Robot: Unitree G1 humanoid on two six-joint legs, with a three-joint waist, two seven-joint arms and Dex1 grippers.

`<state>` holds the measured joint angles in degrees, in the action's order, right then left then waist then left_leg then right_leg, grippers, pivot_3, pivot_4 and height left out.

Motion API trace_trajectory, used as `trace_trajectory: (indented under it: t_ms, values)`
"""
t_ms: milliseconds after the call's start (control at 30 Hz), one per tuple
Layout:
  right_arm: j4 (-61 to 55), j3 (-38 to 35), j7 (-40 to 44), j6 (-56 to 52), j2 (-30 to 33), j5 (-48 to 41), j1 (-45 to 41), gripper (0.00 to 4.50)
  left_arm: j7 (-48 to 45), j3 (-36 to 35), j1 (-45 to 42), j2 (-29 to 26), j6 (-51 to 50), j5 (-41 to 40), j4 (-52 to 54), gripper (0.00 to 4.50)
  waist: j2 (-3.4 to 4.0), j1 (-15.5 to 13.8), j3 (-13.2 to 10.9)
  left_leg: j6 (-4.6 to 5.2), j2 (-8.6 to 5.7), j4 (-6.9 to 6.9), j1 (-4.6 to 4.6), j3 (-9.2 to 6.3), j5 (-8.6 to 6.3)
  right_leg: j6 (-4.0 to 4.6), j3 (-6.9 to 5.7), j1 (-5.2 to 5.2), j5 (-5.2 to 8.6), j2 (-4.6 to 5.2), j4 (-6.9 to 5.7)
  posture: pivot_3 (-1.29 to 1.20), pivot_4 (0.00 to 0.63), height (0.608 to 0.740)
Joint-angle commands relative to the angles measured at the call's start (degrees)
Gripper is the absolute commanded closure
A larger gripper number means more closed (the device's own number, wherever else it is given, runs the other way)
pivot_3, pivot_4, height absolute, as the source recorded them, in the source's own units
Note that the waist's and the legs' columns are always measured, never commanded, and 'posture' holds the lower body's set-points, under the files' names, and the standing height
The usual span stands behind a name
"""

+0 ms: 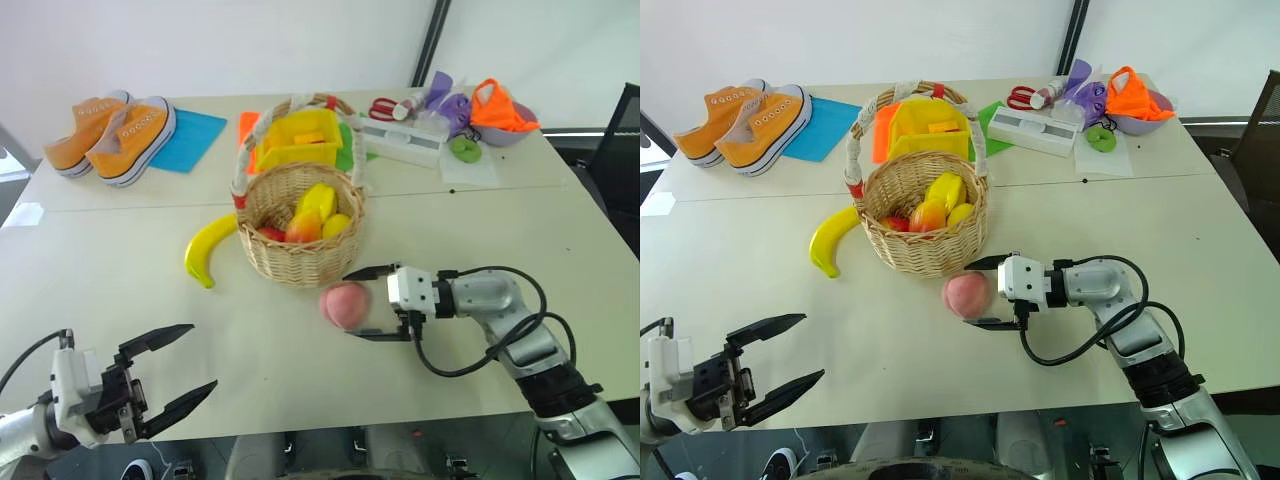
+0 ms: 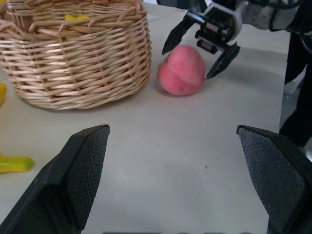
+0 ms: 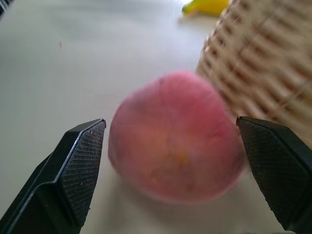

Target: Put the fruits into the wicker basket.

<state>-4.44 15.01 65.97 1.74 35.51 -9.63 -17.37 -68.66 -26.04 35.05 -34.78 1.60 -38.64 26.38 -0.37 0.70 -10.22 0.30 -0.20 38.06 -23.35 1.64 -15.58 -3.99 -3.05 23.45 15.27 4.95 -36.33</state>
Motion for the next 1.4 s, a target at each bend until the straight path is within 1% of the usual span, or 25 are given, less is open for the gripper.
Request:
trace_trajectory:
  t_ms: [33,100,167,200,233,367,433,500,567,633,667,700,767,833,867,933,1000,1067,1133,1167,1200,1233,1367,1400]
  values:
    - [0.59,0.63,-1.33,0.11,-1.41,0.82,-0.17,0.03,-0.28,0.23,-0.61,-0.01,0.93,0.27,0.42,0.00,-0.01,0.00,0.01,0.00,0.00,0.00,0.00,0.00,0.00,0.00,0.00,0.00,0.00,0.00,0.00,0.00,0.150,0.740]
    - [0.46,0.14,-1.17,-1.05,-2.09,-0.73,-0.27,0.56,-0.29,0.29,-0.99,0.02,0.97,0.31,0.21,0.00,-0.01,0.00,0.00,0.00,0.00,0.00,0.01,0.00,0.00,0.00,-0.01,-0.02,0.00,0.00,0.00,0.00,0.150,0.740]
    - [0.13,-0.32,-1.12,-1.64,-2.40,-1.47,-0.38,1.24,-0.44,0.36,-1.27,0.08,1.15,0.52,-0.16,0.00,0.00,-0.02,0.01,0.00,0.00,0.00,0.01,0.00,0.00,0.00,-0.01,-0.02,0.00,-0.01,0.00,0.00,0.150,0.740]
    - [-0.06,-0.49,-1.06,-1.84,-2.45,-1.73,-0.38,1.47,-0.51,0.38,-1.37,0.10,1.25,0.62,-0.33,0.00,-0.01,-0.03,0.01,0.00,0.00,0.00,0.01,0.00,0.00,0.00,-0.01,-0.02,-0.01,0.00,0.00,0.00,0.150,0.740]
    - [-0.43,-0.66,-0.67,-1.63,-2.33,-2.14,-0.23,1.55,-0.53,0.40,-1.47,0.11,1.27,0.69,-0.46,0.00,-0.01,-0.03,0.01,0.00,0.00,0.00,0.01,0.00,0.00,0.00,-0.01,-0.02,-0.01,-0.01,0.00,0.00,0.150,0.740]
    - [-3.38,-2.81,0.70,-4.55,-1.40,-6.81,0.81,1.55,-0.14,0.29,-1.78,0.32,1.03,0.30,-0.65,0.00,0.00,-0.05,0.00,0.00,0.00,0.00,0.01,0.00,0.00,-0.01,-0.01,-0.02,-0.01,-0.01,0.00,0.00,0.150,0.740]
    - [-6.40,-5.37,2.45,-8.26,0.85,-11.31,1.55,1.55,1.46,-0.35,-2.42,0.73,-0.72,-1.89,-0.28,0.00,0.01,-0.19,-0.01,0.00,0.00,0.00,0.01,0.00,0.00,-0.01,-0.01,-0.02,-0.01,0.00,0.00,0.00,0.150,0.740]
    - [-10.72,-8.75,4.29,-14.17,3.41,-18.51,1.37,1.55,4.11,-1.44,-3.65,1.73,-2.42,-4.42,-0.42,0.00,0.03,-0.26,-0.02,0.01,0.00,0.01,0.00,0.00,0.00,-0.01,-0.01,-0.04,-0.01,0.01,0.00,0.00,0.150,0.740]
    - [-13.32,-11.66,3.36,-19.62,3.86,-25.04,-0.63,1.55,5.44,-2.15,-4.54,2.14,-3.51,-5.55,-1.01,0.00,-0.03,-0.21,0.02,0.02,-0.01,0.02,0.00,-0.01,-0.01,-0.02,-0.01,-0.04,-0.01,0.04,0.00,0.00,0.150,0.740]
    - [-13.74,-14.72,-1.41,-24.95,1.66,-30.63,-5.88,1.55,6.81,-2.34,-5.51,2.43,-4.34,-6.23,-1.26,0.00,0.01,0.26,0.00,0.02,0.01,0.02,0.05,-0.01,-0.01,-0.02,-0.02,-0.05,-0.01,0.04,0.00,0.00,0.150,0.740]
    - [-13.66,-15.48,-3.91,-26.65,0.33,-31.76,-8.24,1.55,7.18,-2.21,-5.84,2.47,-4.51,-6.18,-1.19,0.00,0.01,0.45,0.00,0.02,0.03,0.01,0.05,0.02,-0.01,-0.02,-0.02,-0.03,-0.04,0.04,0.00,0.00,0.150,0.740]
    - [-13.57,-15.59,-6.01,-27.56,-0.89,-31.74,-10.10,1.55,7.49,-1.98,-6.20,2.63,-4.38,-5.81,-1.15,0.00,0.01,0.48,0.00,0.02,0.05,0.01,0.07,0.02,-0.01,-0.01,-0.03,-0.01,-0.05,0.04,-0.01,0.00,0.150,0.740]
    - [-11.44,-13.20,-12.00,-25.13,-5.02,-25.29,-14.72,1.55,9.10,-1.41,-7.76,3.34,-4.46,-5.34,-1.58,0.00,0.01,0.30,0.01,0.02,0.05,-0.03,0.06,0.02,-0.01,-0.01,-0.08,0.01,-0.06,0.03,-0.02,0.00,0.150,0.740]
    - [-9.56,-8.65,-13.86,-22.39,-7.33,-18.59,-17.38,1.55,11.02,-1.30,-10.15,3.82,-4.33,-4.54,-2.80,0.00,0.03,0.02,0.02,0.02,0.05,-0.04,0.03,0.02,-0.01,-0.02,-0.09,0.04,-0.06,0.03,-0.02,0.00,0.150,0.740]
    - [-7.56,-7.13,-16.16,-21.68,-9.05,-15.71,-18.42,1.55,11.91,-1.21,-11.19,4.06,-4.24,-4.04,-3.19,0.00,-0.02,-0.15,0.05,0.01,0.04,-0.04,0.01,0.02,-0.01,-0.02,-0.10,0.06,-0.07,0.04,-0.02,0.00,0.150,0.740]
    - [-4.59,-4.69,-17.90,-19.06,-11.53,-11.60,-19.77,1.55,14.23,-1.28,-13.15,4.91,-3.39,-2.50,-4.21,0.00,-0.05,-0.12,0.07,0.01,0.02,-0.03,0.00,0.02,0.00,-0.02,-0.14,0.04,-0.07,0.05,-0.03,0.00,0.150,0.740]
    - [-1.02,-4.44,-21.80,-17.29,-14.49,-8.32,-21.99,1.55,14.89,-1.22,-13.72,5.24,-3.12,-1.81,-4.41,0.00,-0.06,0.06,0.08,0.02,-0.07,-0.02,-0.03,0.03,0.00,-0.07,-0.13,0.04,-0.12,0.12,-0.02,0.00,0.150,0.740]
    - [2.99,-4.09,-24.48,-14.62,-16.12,-4.64,-23.52,1.55,14.49,-0.75,-13.28,5.42,-4.10,-2.75,-3.68,0.00,-0.06,0.18,0.07,0.04,-0.08,0.01,-0.04,0.08,-0.01,-0.15,-0.11,0.05,-0.25,0.13,-0.01,0.00,0.150,0.740]
    - [4.85,-4.22,-23.85,-14.10,-16.50,-4.41,-23.81,1.55,14.39,-0.33,-12.81,5.68,-4.39,-2.91,-2.96,0.00,-0.06,0.23,0.08,0.03,-0.08,0.01,-0.03,0.09,-0.02,-0.14,-0.11,0.05,-0.26,0.13,-0.01,0.00,0.150,0.740]
    - [5.04,-4.69,-22.97,-14.43,-16.65,-5.42,-23.62,0.54,14.47,-0.16,-12.60,5.80,-4.29,-2.66,-2.65,0.00,-0.06,0.22,0.08,0.04,-0.07,0.00,-0.03,0.08,-0.02,-0.14,-0.12,0.05,-0.25,0.13,-0.01,0.00,0.150,0.740]
    - [5.00,-4.98,-22.42,-14.75,-16.68,-6.02,-23.40,0.19,14.50,0.05,-12.40,5.81,-4.17,-2.27,-2.41,0.00,-0.05,0.20,0.07,0.04,-0.06,-0.01,-0.03,0.08,-0.02,-0.14,-0.13,0.05,-0.25,0.13,-0.01,0.00,0.150,0.740]
    - [4.64,-5.05,-21.82,-15.17,-16.54,-6.39,-23.15,0.03,14.50,0.18,-12.22,5.80,-4.02,-1.94,-2.24,0.00,-0.04,0.17,0.06,0.04,-0.06,-0.02,-0.03,0.08,-0.02,-0.14,-0.13,0.06,-0.25,0.13,-0.01,0.00,0.150,0.740]
    - [0.40,-5.74,-17.97,-15.21,-15.29,-9.13,-21.22,0.03,16.00,-0.09,-12.78,6.06,-4.05,-1.46,-2.74,0.00,-0.04,0.12,0.07,0.04,-0.05,-0.02,-0.03,0.08,-0.02,-0.14,-0.12,0.06,-0.25,0.13,-0.01,0.00,0.150,0.740]
    - [-1.44,-6.96,-16.71,-15.82,-14.62,-11.21,-20.37,0.03,16.72,-0.32,-13.20,6.07,-4.08,-1.16,-3.14,0.00,-0.04,0.11,0.07,0.04,-0.05,-0.02,-0.03,0.08,-0.02,-0.14,-0.12,0.06,-0.25,0.13,-0.01,0.00,0.150,0.740]
